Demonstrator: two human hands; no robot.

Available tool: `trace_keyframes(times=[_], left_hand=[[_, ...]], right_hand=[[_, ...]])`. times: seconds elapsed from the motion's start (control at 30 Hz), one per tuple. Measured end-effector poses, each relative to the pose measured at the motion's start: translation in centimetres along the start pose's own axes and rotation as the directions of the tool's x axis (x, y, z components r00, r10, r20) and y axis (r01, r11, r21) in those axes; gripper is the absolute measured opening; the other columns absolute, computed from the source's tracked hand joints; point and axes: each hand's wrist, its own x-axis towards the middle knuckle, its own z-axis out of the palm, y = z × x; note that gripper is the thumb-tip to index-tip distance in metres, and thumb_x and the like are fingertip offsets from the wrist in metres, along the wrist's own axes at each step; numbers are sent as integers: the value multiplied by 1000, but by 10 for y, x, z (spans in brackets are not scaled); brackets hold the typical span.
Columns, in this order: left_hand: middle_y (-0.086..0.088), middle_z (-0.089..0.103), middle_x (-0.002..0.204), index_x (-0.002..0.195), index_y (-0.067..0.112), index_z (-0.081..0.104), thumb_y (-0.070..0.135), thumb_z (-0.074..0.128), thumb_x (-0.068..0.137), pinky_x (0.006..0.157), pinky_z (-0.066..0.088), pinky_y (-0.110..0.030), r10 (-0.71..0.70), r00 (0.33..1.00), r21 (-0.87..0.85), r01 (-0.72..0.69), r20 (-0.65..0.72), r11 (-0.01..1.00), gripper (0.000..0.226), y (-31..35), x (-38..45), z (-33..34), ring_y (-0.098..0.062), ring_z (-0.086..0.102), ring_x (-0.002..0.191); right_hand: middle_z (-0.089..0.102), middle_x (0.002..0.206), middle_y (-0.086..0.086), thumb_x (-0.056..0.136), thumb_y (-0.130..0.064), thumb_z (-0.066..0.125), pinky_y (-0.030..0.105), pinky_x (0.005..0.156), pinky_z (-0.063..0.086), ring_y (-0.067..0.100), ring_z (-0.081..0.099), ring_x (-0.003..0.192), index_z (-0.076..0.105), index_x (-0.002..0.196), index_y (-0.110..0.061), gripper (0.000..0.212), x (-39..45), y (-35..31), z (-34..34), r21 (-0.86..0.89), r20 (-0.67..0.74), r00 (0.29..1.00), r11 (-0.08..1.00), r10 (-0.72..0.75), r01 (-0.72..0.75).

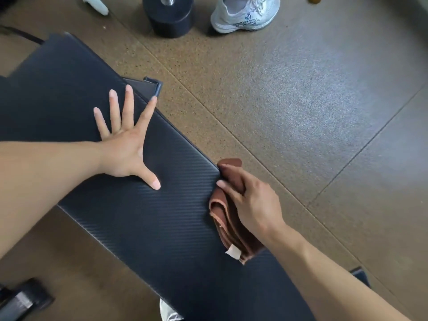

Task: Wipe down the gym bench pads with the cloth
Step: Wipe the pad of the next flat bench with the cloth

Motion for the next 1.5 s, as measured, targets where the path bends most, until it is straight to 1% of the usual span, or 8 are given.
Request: trace_keyframes(times=[0.27, 0.47, 0.8, 0.97, 1.07, 1.2, 1.33, 1.5], left_hand=[[-2, -55, 149, 142, 47, -41, 71, 89, 25, 113, -23, -59, -14, 990, 35, 19, -138, 999, 177, 0, -8, 12, -29, -50, 137], [11, -23, 166, 158, 47, 5, 39, 87, 75, 123, -9, -51, 126, 969, -109, -152, -212, 982, 118, 0, -53, 70, -24, -29, 151], [3, -33, 163, 161, 35, -8, 49, 60, 95, 125, -9, -46, 363, 882, 81, -356, -302, 931, 96, 51, -170, 293, -24, -34, 149], [4, -36, 162, 160, 33, -11, 20, 63, 93, 126, -7, -47, 345, 851, 11, -372, -396, 928, 100, 17, -196, 349, -22, -34, 149], [2, -35, 162, 159, 31, -16, 15, 63, 92, 125, -10, -43, 226, 882, -85, -284, -414, 955, 104, -15, -206, 376, -21, -31, 150], [0, -32, 164, 160, 25, -12, 24, 60, 96, 126, -9, -40, 1, 918, -259, -114, -397, 959, 96, -61, -222, 407, -18, -28, 151], [-3, -31, 164, 158, 22, -20, 28, 58, 97, 126, -7, -40, -107, 916, -315, -22, -387, 949, 99, -86, -228, 424, -19, -25, 152], [-3, -31, 164, 157, 20, -21, 21, 54, 99, 126, -7, -40, -180, 902, -399, 10, -392, 917, 95, -85, -225, 402, -19, -24, 153]], right_hand=[[70, 132, -10, 96, -72, 48, 38, 94, 48, 25, 64, 122, 46, 145, -56, 51, 38, -33, 17, -132, -32, 984, 977, -173, 168], [74, 121, -8, 93, -68, 57, 45, 96, 54, 24, 68, 113, 55, 135, -55, 43, -45, 51, -10, -109, -138, 988, 993, -63, 48], [73, 120, -14, 94, -59, 61, 23, 92, 44, 16, 66, 114, 70, 120, -43, 32, -228, 136, 12, -30, -490, 866, 991, 101, -133], [75, 113, -8, 101, -51, 58, 27, 103, 48, 13, 64, 113, 76, 116, -20, 38, -278, 116, 94, -502, 14, 813, 699, -582, 509], [67, 135, -8, 104, -55, 46, 42, 112, 47, 16, 57, 129, 63, 137, -24, 48, -264, 88, 114, -549, 194, 818, 631, -542, 548], [31, 163, -9, 106, -66, 28, 46, 130, 9, 25, 26, 154, 27, 162, -29, 67, -208, 39, 119, -614, 525, 701, 356, -482, 704], [34, 165, -2, 104, -51, 46, 51, 129, 4, 34, 23, 154, 31, 162, -28, 64, -124, -39, 154, -663, 591, 609, 111, -529, 741], [15, 172, 2, 91, -14, 54, 46, 128, -6, 32, 6, 159, 15, 166, -18, 84, -104, -86, 198, -780, 386, 713, 205, -585, 591]])
